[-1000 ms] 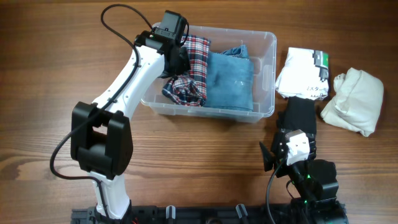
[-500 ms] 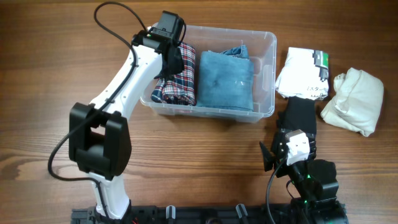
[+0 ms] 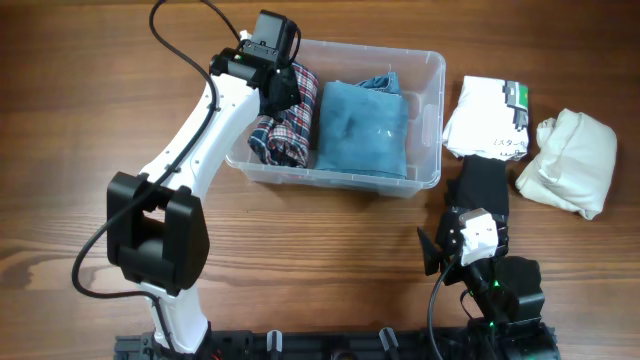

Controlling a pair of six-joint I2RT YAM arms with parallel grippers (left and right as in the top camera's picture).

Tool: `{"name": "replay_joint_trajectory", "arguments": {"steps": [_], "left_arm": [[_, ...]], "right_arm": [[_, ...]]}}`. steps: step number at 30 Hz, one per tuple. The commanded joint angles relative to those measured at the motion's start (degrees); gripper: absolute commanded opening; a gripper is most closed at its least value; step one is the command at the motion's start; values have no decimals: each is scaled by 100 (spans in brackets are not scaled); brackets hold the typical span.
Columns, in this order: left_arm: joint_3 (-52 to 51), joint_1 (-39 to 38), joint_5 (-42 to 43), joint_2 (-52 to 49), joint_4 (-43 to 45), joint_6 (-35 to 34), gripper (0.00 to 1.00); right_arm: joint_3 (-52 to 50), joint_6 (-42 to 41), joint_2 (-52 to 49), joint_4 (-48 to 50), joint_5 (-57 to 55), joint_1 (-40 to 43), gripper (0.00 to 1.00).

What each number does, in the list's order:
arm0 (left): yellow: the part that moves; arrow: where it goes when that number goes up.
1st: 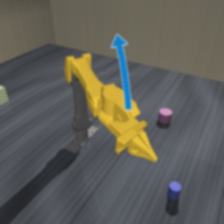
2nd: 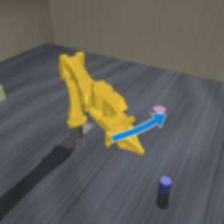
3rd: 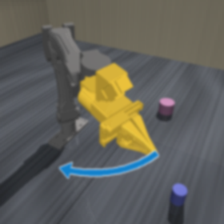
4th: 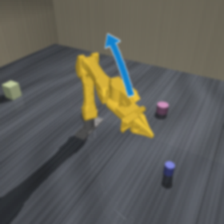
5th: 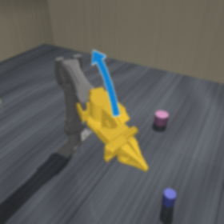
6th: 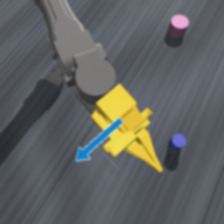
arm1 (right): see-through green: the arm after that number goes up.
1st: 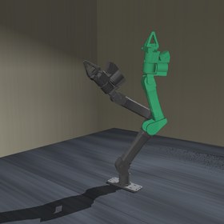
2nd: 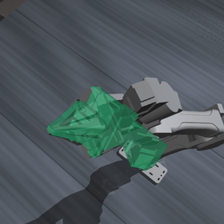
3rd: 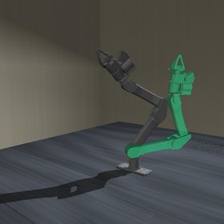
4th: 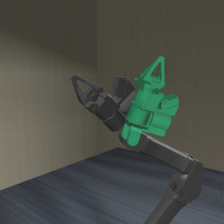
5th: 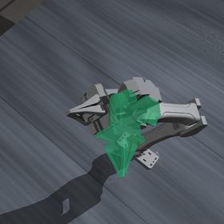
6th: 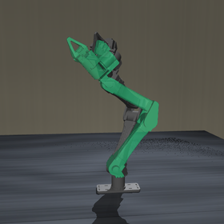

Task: Pack container
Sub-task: 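Press and tuck the plaid shirt down with the left gripper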

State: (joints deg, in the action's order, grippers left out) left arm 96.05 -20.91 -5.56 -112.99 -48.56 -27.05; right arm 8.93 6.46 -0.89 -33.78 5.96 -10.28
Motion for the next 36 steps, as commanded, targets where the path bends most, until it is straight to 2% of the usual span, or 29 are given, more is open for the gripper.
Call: {"name": "replay_joint_trajectory", "arguments": {"steps": [1,2,3,4,6,8,10,20,22,23,24,28,31,32,33,36], "left_arm": [[72,-59,313,361,59,52,8],[72,-59,313,389,57,85,19],[72,-57,297,389,48,140,43],[70,-42,195,382,-7,136,57],[63,-28,-184,323,-90,138,75],[59,-11,-380,208,-94,153,82],[59,20,-372,66,-109,160,82],[57,184,-258,-522,-186,157,74],[57,186,-146,-592,-181,190,64],[57,179,-59,-597,-149,269,54],[59,164,22,-597,-79,269,49],[57,164,59,-597,-68,280,44],[59,164,131,-597,-68,293,21],[61,164,216,-595,-66,293,9],[74,166,317,-564,-68,291,4],[186,155,409,-341,-129,289,4]], "right_arm": [[9,-59,46,11,52,28,100],[9,-57,46,11,52,28,100],[9,-57,46,11,52,28,100],[9,-59,46,11,50,28,100],[9,-59,46,11,52,28,100],[9,-59,46,11,52,28,100],[9,-59,46,11,52,28,100],[9,-59,46,11,50,28,100],[9,-57,46,11,52,28,100],[9,-59,46,11,52,28,100],[9,-59,46,11,52,28,100],[9,-59,46,11,52,28,100],[9,-59,46,11,52,28,100],[9,-59,46,11,52,28,100],[9,-59,46,11,52,28,100],[9,-59,46,11,52,28,100]]}}
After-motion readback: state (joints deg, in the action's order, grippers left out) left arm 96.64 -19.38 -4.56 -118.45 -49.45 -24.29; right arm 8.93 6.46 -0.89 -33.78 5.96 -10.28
